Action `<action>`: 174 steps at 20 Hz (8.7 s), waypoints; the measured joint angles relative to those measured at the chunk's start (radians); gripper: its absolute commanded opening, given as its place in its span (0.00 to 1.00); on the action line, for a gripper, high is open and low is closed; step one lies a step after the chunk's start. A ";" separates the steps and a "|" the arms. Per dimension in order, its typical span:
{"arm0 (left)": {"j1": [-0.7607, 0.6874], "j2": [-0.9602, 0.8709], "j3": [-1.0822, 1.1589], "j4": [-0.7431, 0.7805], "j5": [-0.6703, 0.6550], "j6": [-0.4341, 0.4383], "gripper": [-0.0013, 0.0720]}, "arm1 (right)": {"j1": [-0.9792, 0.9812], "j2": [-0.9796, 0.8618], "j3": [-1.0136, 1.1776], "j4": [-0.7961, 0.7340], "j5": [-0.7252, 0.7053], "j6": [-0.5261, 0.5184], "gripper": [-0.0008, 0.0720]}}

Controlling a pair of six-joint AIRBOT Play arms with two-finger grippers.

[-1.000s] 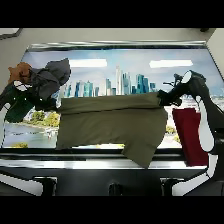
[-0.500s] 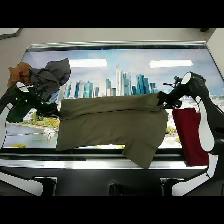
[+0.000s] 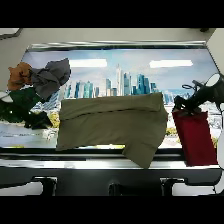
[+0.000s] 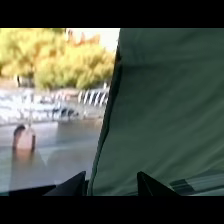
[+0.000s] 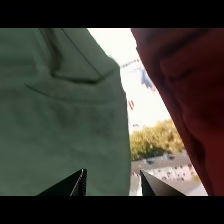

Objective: Fold the shirts.

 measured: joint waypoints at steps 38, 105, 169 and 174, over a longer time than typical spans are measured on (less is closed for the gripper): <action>0.057 0.180 -0.466 -0.142 0.288 0.119 0.06 | -0.016 0.360 -0.798 0.358 -0.272 -0.241 0.08; -0.779 -0.404 0.484 -0.375 0.492 -0.063 0.06 | 0.190 -0.002 0.265 0.387 0.133 -0.060 0.08; -0.161 0.334 0.477 -0.243 0.421 -0.010 0.06 | 0.060 0.044 0.135 0.387 -0.130 -0.036 0.08; -0.161 0.334 0.477 -0.242 0.422 -0.004 0.06 | -0.228 0.164 0.187 0.300 -0.013 0.024 0.08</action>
